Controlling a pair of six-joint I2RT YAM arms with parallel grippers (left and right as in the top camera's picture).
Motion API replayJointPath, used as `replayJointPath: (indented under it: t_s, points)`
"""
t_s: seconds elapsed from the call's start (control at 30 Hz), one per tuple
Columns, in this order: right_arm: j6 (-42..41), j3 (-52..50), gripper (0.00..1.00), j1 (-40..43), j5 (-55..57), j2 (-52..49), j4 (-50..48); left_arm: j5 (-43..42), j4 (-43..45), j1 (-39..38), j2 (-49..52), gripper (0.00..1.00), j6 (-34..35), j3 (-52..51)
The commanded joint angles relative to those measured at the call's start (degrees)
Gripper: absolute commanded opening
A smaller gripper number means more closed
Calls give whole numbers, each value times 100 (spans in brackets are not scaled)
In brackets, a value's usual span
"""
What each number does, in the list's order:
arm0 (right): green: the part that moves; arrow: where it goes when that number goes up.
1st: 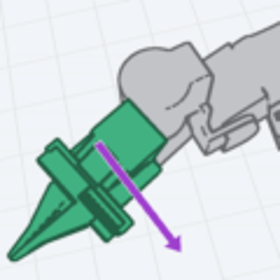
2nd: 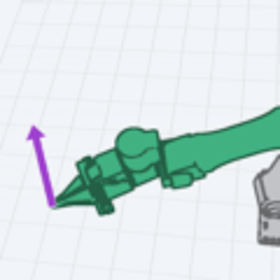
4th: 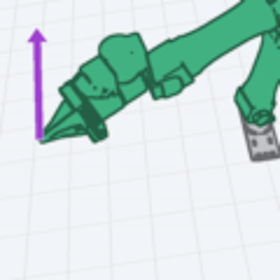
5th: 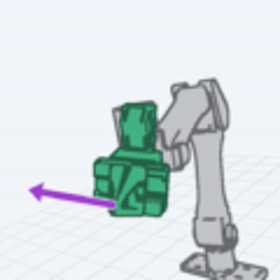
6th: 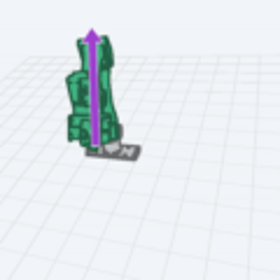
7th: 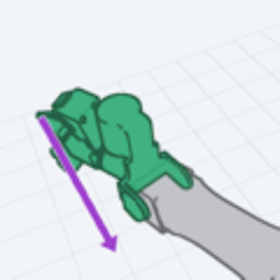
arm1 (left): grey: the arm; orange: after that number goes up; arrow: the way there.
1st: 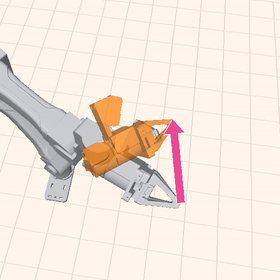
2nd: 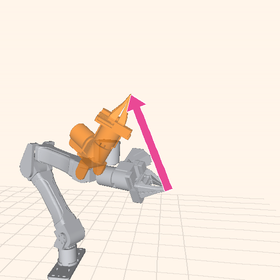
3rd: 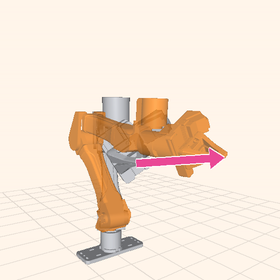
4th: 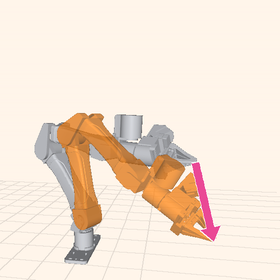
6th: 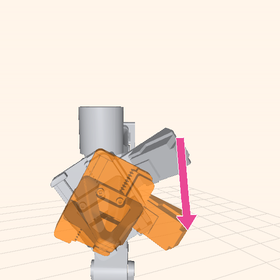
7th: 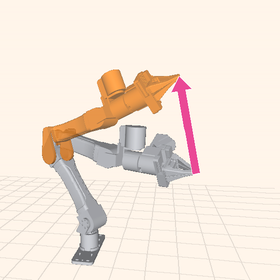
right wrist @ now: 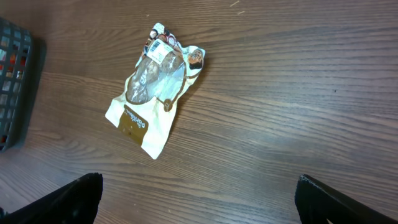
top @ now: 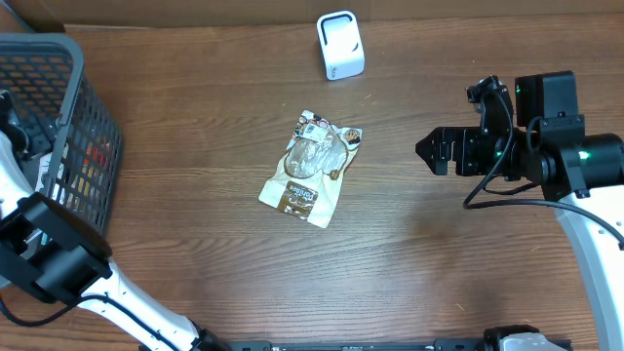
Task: Scan the item barcode
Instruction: 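Reach the left gripper back into the basket and grasp the white tube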
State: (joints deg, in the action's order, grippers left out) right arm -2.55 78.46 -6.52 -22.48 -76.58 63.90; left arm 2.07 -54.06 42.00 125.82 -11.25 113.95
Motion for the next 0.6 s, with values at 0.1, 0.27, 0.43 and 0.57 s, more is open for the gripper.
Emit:
replayJointPath:
  t_s: [0.1,0.27,0.43,0.57]
  points:
    - [48,140,100,-33,-9,2,-37,444,839,-28,20,98,-603,-960]
    - [46,140,100,-33,-9,2,-35,402,1362,-28,22,93,-807,-1482]
    - [46,140,100,-33,-9,2,-35,389,1663,-28,24,77,-807,-1904]
    - [48,140,100,-33,-9,2,-35,382,1722,-28,24,31,-798,-2079]
